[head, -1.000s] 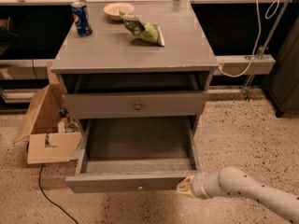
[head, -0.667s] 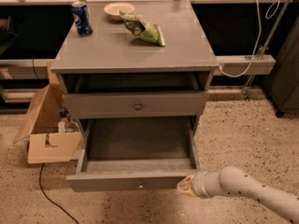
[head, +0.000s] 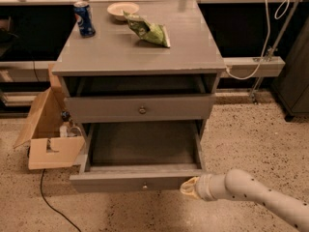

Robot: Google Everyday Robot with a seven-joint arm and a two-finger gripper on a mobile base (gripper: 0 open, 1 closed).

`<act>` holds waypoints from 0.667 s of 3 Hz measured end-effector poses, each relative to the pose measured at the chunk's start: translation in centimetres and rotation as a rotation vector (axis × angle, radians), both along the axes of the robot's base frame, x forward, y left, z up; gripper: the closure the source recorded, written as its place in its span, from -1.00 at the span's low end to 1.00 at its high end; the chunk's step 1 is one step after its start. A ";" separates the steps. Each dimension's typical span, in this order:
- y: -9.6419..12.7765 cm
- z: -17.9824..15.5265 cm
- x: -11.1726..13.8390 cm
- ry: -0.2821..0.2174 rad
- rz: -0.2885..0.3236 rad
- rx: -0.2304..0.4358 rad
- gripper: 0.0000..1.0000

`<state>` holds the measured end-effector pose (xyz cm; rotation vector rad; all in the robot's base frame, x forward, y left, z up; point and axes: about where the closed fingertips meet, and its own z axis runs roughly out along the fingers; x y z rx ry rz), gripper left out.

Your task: Close middle drawer

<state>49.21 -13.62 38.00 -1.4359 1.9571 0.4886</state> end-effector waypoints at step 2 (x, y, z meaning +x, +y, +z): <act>1.4 -0.1 3.8 -0.030 -0.030 0.082 1.00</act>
Offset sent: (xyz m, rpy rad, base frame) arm 0.1379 0.0432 -0.0010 0.2716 -0.1020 -0.1043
